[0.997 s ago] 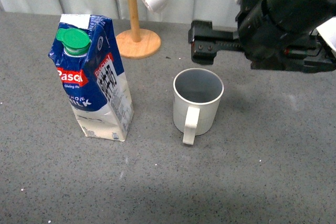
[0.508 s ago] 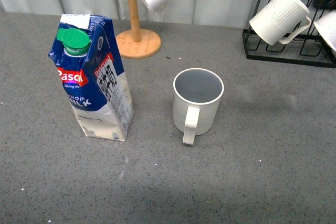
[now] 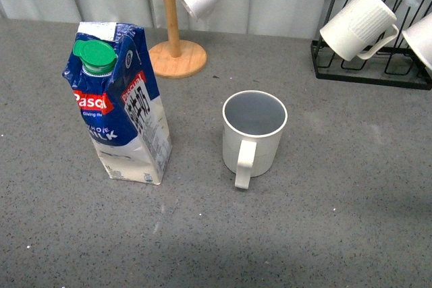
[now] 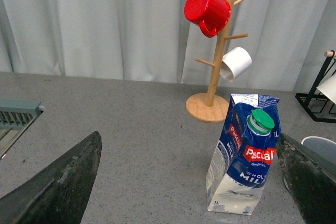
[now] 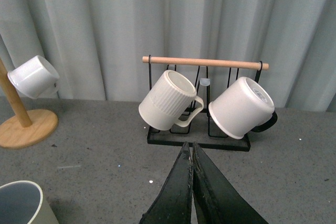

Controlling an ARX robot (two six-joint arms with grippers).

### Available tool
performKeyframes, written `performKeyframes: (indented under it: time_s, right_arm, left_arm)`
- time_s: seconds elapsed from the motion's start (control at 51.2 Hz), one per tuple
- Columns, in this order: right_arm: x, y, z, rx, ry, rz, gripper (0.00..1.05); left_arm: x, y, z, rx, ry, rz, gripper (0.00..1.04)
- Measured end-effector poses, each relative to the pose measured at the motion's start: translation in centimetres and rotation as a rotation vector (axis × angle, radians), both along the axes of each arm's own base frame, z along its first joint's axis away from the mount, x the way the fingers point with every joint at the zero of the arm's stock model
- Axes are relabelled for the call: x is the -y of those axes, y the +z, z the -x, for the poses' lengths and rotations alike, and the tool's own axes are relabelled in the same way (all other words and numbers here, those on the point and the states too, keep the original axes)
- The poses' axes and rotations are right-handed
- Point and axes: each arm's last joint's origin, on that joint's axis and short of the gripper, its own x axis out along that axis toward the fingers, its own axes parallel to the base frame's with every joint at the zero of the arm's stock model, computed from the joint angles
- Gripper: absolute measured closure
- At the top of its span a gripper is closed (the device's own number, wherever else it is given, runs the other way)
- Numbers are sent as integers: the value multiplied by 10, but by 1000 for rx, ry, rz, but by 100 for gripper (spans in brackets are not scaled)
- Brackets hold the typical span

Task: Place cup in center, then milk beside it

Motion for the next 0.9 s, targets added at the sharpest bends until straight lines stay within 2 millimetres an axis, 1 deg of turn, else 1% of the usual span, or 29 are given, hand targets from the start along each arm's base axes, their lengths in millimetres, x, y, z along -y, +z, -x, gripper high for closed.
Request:
performKeyframes:
  time_s: [0.098, 0.235, 0.274, 0.352, 0.684, 0.899]
  right_arm:
    - [5, 1, 14, 3, 4, 0, 104]
    - [12, 1, 25, 1, 24, -2, 104]
    - [16, 1, 30, 3, 8, -2, 104]
    - [18, 1, 39, 3, -2, -2, 104]
    - [18, 3, 58, 11, 0, -2, 104]
    - [18, 6, 67, 19, 1, -2, 104]
  left_arm:
    - [0, 0, 0, 0, 0, 0, 7]
    - [0, 0, 0, 0, 0, 0, 7]
    - [0, 0, 0, 0, 0, 0, 7]
    - [0, 0, 0, 0, 0, 0, 7]
    - [0, 0, 0, 0, 0, 0, 7]
    - [0, 0, 0, 0, 0, 0, 7]
